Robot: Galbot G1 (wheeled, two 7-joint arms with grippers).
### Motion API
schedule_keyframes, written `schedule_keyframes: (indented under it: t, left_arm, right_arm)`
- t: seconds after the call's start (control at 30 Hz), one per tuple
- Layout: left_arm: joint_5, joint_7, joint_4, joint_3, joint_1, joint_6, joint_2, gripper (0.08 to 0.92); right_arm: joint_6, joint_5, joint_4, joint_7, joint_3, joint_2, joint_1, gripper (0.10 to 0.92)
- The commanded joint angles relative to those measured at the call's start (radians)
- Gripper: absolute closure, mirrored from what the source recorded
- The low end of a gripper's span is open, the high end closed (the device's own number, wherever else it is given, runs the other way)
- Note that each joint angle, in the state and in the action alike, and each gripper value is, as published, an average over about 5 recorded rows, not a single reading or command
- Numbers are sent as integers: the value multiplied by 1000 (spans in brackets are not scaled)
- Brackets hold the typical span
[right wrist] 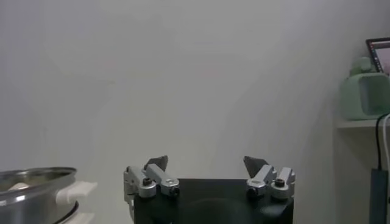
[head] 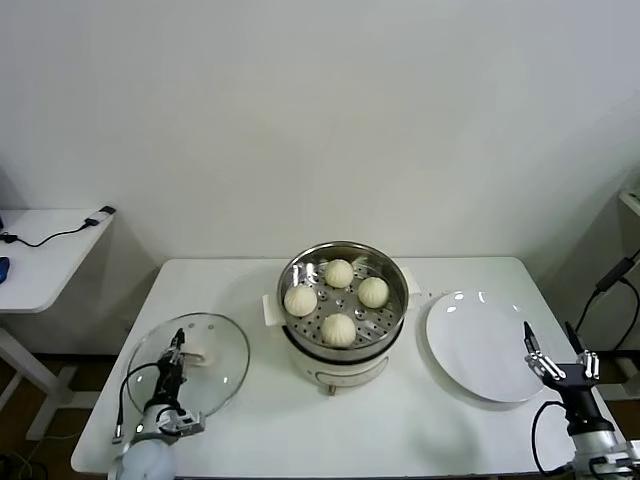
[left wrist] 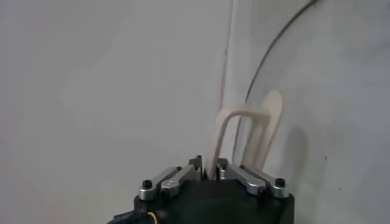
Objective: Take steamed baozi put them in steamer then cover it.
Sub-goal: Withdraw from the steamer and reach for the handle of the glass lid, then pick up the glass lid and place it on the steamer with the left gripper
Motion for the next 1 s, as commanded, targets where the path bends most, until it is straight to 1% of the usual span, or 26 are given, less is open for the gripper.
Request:
schedule_keyframes:
  t: [0.03,0.13,0.23,0.3,0.4,0.63,0.8,0.87,1.0]
  left_arm:
    - [-47,158,-257,-1,106,185,9,812]
    - [-39,159,-342,25,140,284,23,832]
    - [14,174,-428,70,160,445,27,832]
    - [60,209,-481,97,160,540,15,832]
    - [113,286,-545,124,134,625,-18,832]
    - [262,447,-591,162,7,710,-90,832]
    - [371,549,-597,191,-85,725,-129,832]
    - [394,577,-594,208,-114,725,-143,832]
    - [419,606,-568,268,-172,725,-161,832]
  right_arm:
    - [0,2,5,0,-2,-2,2,203]
    - [-2,3,11,0,-4,-4,2,203]
    - [-4,5,17,0,-5,-5,4,203]
    - [-5,6,19,0,-6,-6,6,203]
    - [-5,13,22,0,-5,-8,7,203]
    - [-6,18,22,0,-6,-6,10,203]
    - [-7,19,23,0,0,-1,12,203]
    - [-6,18,20,0,3,0,11,203]
    - [-6,14,14,0,11,2,9,203]
